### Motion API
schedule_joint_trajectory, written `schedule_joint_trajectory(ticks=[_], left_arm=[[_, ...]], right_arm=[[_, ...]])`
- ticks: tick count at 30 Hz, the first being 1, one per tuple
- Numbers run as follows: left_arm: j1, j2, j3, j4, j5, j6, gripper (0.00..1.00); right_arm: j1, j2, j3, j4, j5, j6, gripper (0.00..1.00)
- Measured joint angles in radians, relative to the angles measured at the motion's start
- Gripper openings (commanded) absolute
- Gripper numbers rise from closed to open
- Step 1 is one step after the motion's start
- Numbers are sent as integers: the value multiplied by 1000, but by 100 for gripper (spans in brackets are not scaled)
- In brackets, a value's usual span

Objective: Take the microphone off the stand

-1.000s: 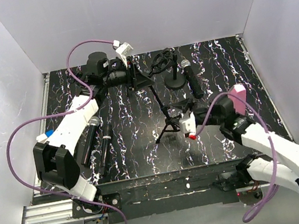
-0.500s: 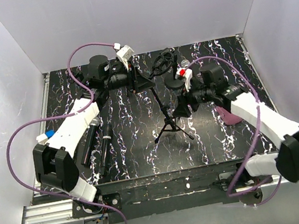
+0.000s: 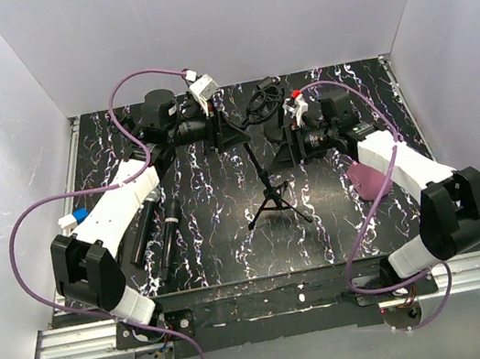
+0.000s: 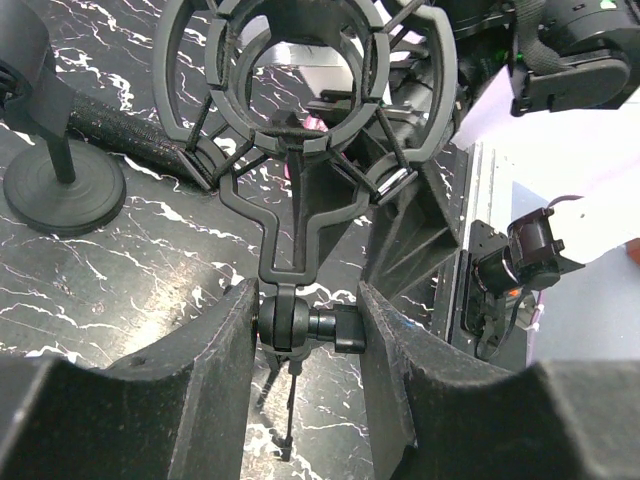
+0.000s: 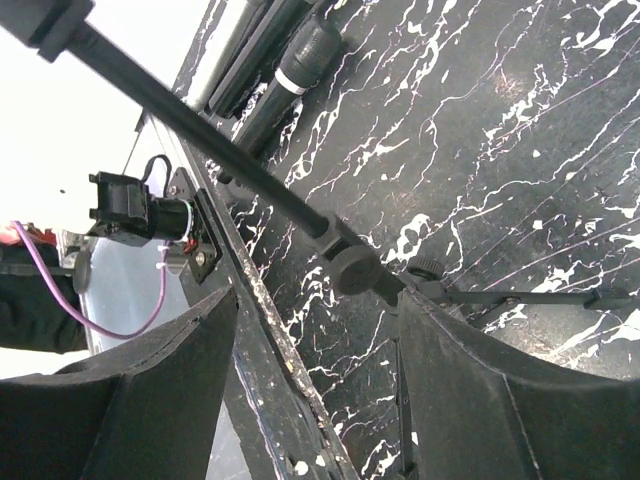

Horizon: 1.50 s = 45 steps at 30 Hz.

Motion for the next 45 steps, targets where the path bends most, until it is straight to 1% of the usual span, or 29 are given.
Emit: schedule_joint_trajectory(ticks=[4, 10, 18, 20, 23, 26, 31, 38, 45], left_arm=[[0, 0, 0, -5, 1, 8, 0], [0, 0, 0, -6, 0, 16, 0], [-1, 0, 0, -6, 5, 23, 0], [-1, 0, 0, -6, 5, 24, 0], [-1, 0, 0, -6, 7, 26, 0], [0, 0, 0, -6, 11, 26, 0], [8, 0, 0, -7, 20, 26, 0], [19, 0, 1, -14, 21, 26, 0], [24, 0, 1, -14, 26, 26, 0]], right_arm=[[0, 53, 6, 13, 11, 11, 69], [-11, 97, -14, -20, 56, -35, 65], [-104, 131, -31, -78, 148, -90, 64], [-106, 129, -31, -81, 126, -99, 68], [-103, 122, -30, -45, 33, -65, 72], [-90, 118, 0, -4, -30, -10, 72], [-73, 119, 62, 46, -71, 21, 72], [-51, 129, 47, 46, -68, 8, 70], [-33, 133, 32, 23, -13, 1, 67]])
